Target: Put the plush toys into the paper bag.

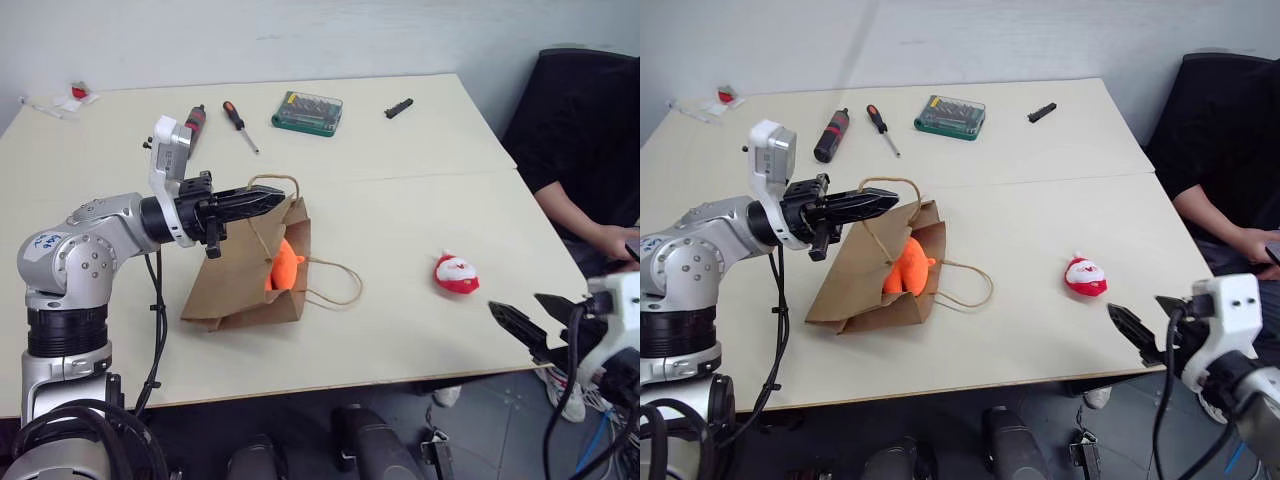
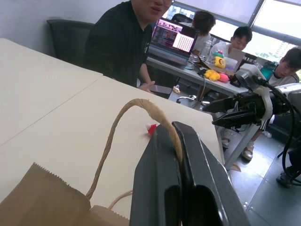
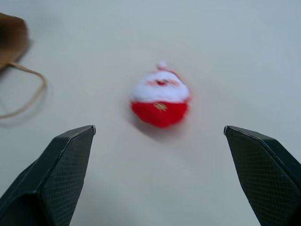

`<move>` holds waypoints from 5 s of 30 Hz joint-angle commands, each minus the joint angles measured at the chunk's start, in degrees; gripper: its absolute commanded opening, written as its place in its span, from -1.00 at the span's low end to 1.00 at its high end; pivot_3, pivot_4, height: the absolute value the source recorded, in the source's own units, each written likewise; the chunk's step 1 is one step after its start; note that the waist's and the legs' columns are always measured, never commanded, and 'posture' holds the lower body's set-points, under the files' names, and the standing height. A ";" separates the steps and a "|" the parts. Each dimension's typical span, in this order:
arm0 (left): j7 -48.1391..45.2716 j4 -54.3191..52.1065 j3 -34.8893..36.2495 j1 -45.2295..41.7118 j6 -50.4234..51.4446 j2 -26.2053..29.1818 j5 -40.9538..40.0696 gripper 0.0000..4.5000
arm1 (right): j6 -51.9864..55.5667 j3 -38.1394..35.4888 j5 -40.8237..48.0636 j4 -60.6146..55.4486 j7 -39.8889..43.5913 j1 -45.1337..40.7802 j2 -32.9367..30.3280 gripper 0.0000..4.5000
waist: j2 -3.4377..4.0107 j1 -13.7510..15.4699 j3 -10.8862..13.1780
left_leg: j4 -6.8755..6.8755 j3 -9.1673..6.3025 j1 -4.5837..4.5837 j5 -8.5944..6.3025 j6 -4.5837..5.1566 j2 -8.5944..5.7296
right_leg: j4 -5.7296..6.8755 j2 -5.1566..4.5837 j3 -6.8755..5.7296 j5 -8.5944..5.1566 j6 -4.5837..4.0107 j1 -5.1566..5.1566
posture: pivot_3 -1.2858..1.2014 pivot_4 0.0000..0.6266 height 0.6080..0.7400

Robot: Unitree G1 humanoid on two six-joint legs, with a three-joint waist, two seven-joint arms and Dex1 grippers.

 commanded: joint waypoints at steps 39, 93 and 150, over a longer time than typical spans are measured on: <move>-1.71 -0.55 -3.63 -5.30 -3.17 -1.96 2.61 -1.00 | -20.51 58.84 -10.24 43.02 9.91 -48.48 16.18 -0.99 | 0.05 0.00 0.02 | 0.12 0.00 -0.05 0.03 0.02 0.04 | 0.09 -0.03 -0.10 -0.04 -0.08 -0.08 | 0.03 -0.52 1.00; 1.11 -6.28 0.37 1.09 -4.03 2.86 2.61 -1.00 | -15.17 45.30 -13.77 50.14 3.06 -43.71 24.48 -0.95 | 0.02 -1.67 0.00 | 0.07 0.03 -0.05 0.02 -0.03 0.19 | 0.30 -0.03 -0.13 -0.10 -0.18 -0.22 | 0.03 -0.52 1.00; 3.77 -3.59 -14.25 11.26 -23.41 -15.39 16.62 1.00 | -30.40 51.44 -15.72 24.90 4.45 -28.97 -2.78 -0.73 | 0.04 1.57 0.03 | 0.05 -0.01 -0.08 0.05 0.11 0.04 | -0.08 -0.03 0.05 0.06 0.05 -0.07 | 0.03 -0.52 1.00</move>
